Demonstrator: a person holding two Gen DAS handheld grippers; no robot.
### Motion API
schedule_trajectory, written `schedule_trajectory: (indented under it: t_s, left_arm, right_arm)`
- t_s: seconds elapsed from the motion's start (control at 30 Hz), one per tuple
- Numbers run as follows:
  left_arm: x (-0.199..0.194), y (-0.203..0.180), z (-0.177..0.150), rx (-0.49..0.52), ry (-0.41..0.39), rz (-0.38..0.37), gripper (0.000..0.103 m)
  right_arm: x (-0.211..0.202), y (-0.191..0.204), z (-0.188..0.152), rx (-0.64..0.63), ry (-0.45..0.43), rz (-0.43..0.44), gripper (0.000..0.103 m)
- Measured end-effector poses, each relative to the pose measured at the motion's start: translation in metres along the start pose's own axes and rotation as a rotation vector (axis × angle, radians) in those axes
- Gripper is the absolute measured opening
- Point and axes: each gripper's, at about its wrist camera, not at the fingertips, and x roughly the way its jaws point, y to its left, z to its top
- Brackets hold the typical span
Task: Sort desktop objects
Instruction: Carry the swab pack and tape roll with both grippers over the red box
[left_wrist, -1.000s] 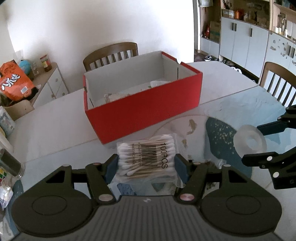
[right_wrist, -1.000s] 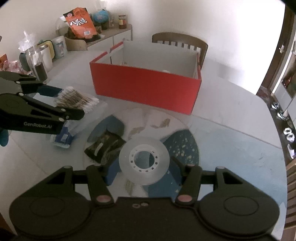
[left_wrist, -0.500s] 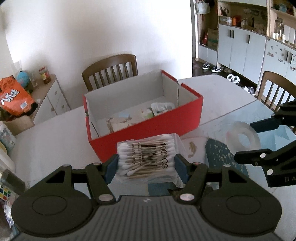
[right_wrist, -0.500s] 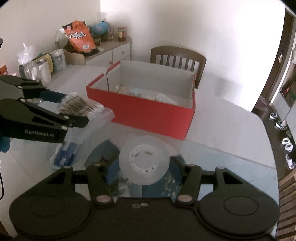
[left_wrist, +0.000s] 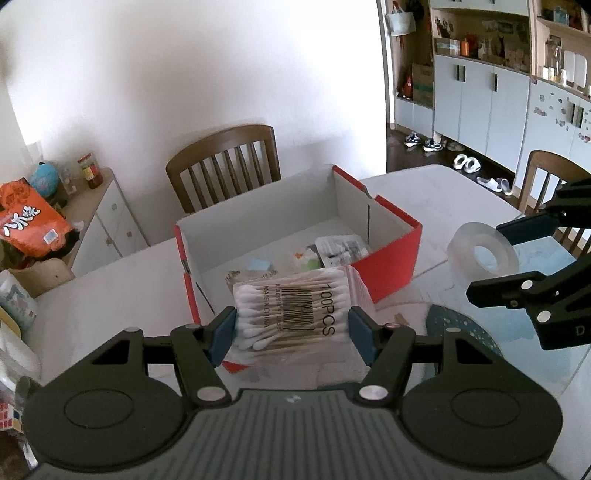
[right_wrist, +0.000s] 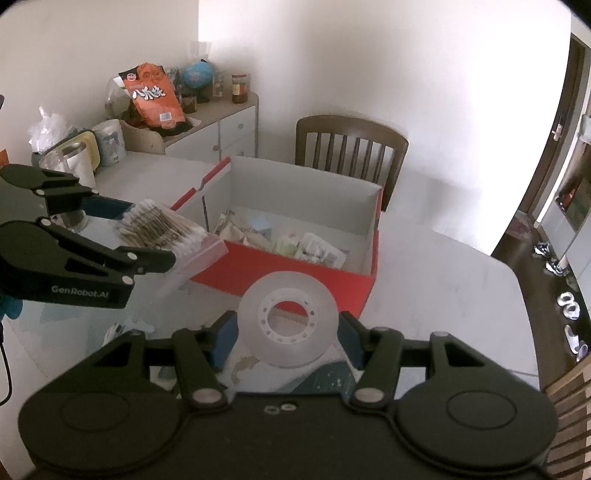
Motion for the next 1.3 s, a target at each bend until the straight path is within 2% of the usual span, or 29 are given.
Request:
schedule_trajectory:
  t_s: [0.83, 1.3]
  left_arm:
    - [0.048, 0.050, 0.050, -0.001, -0.022, 0.013, 0.065]
    - [0.084, 0.066, 0.065, -0.010, -0.001, -0.012, 0.065]
  right_arm:
    - [0.036, -0.022, 0.049, 0.043, -0.015, -0.021, 0.058]
    - [0.065, -0.025, 0.072, 0.051, -0.013, -0.029, 0.058]
